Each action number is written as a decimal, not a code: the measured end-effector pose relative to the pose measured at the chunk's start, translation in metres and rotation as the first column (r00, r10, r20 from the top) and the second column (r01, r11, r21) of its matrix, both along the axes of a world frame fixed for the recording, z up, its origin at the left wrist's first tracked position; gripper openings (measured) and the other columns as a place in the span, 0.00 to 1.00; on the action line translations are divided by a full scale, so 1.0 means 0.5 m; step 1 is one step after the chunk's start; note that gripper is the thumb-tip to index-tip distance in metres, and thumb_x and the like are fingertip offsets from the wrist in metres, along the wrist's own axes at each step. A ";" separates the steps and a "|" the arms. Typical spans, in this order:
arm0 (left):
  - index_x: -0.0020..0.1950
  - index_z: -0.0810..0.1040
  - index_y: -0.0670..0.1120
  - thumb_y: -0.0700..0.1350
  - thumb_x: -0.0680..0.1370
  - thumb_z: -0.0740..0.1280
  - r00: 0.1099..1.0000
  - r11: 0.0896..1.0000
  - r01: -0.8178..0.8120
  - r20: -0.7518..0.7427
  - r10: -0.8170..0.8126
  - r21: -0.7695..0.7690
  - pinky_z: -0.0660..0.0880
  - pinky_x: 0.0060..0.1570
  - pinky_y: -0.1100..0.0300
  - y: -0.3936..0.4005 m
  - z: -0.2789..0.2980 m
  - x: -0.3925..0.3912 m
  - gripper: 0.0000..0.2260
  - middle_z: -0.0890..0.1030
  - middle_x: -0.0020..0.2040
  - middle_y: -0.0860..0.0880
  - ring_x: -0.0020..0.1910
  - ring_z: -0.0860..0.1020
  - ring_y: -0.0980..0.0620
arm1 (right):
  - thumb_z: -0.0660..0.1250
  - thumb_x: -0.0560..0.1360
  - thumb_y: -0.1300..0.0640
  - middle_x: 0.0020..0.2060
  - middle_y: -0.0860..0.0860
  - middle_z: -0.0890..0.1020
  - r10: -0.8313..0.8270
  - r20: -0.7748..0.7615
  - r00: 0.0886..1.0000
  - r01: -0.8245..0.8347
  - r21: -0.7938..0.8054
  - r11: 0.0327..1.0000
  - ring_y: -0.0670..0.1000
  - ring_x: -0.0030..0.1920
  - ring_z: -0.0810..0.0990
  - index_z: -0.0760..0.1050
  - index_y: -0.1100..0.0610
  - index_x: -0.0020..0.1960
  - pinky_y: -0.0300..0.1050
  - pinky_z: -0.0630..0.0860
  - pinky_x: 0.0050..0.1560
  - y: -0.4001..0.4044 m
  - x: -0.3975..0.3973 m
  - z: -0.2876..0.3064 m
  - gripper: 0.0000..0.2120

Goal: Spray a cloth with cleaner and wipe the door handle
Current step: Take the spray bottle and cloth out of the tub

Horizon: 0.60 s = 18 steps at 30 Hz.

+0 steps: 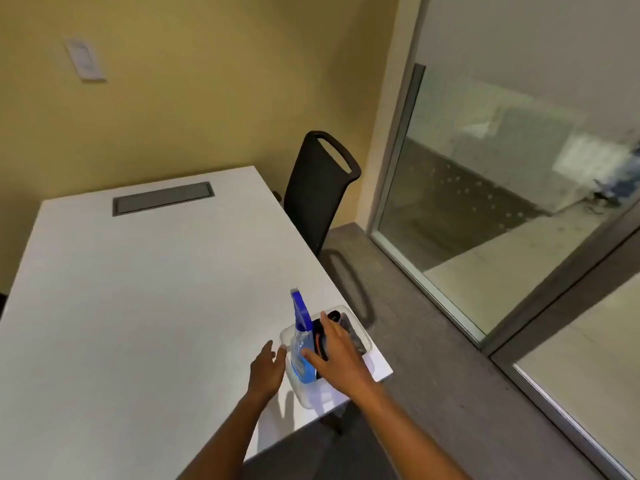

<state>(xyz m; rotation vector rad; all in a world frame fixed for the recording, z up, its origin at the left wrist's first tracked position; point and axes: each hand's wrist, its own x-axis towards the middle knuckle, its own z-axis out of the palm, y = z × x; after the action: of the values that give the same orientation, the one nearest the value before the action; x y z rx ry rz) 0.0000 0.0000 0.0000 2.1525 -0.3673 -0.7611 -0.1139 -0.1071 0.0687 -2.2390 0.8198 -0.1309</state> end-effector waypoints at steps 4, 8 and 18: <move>0.76 0.65 0.42 0.50 0.84 0.59 0.998 0.997 -0.069 -0.005 0.069 0.028 0.75 0.54 0.60 -0.019 -0.002 -0.005 0.22 0.76 0.68 0.40 0.54 0.79 0.46 | 0.68 0.74 0.42 0.69 0.47 0.72 0.093 0.015 0.996 -0.095 0.168 0.981 0.50 0.69 0.71 0.58 0.46 0.74 0.47 0.73 0.66 -0.033 0.026 -0.015 0.33; 0.72 0.70 0.42 0.46 0.82 0.64 0.989 0.989 -0.145 -0.018 0.146 0.024 0.77 0.60 0.52 -0.036 -0.025 -0.006 0.19 0.80 0.63 0.40 0.55 0.82 0.43 | 0.69 0.75 0.48 0.68 0.48 0.73 0.141 0.065 0.988 -0.153 0.228 0.962 0.50 0.67 0.74 0.60 0.48 0.73 0.39 0.71 0.59 -0.053 0.053 -0.022 0.30; 0.66 0.75 0.40 0.41 0.80 0.67 0.975 0.975 -0.217 -0.034 0.219 0.050 0.81 0.54 0.51 -0.057 -0.068 -0.016 0.15 0.82 0.58 0.37 0.47 0.84 0.42 | 0.67 0.77 0.54 0.72 0.50 0.69 0.197 0.101 0.975 -0.218 0.281 0.935 0.51 0.71 0.69 0.55 0.46 0.76 0.48 0.72 0.65 -0.082 0.075 -0.039 0.32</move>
<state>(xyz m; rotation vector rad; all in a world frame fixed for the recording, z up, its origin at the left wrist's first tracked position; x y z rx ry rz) -0.0081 -0.0287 -0.0341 2.1733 -0.0906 -0.6901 -0.0766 -0.1481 0.0491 -2.0135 0.5211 0.0115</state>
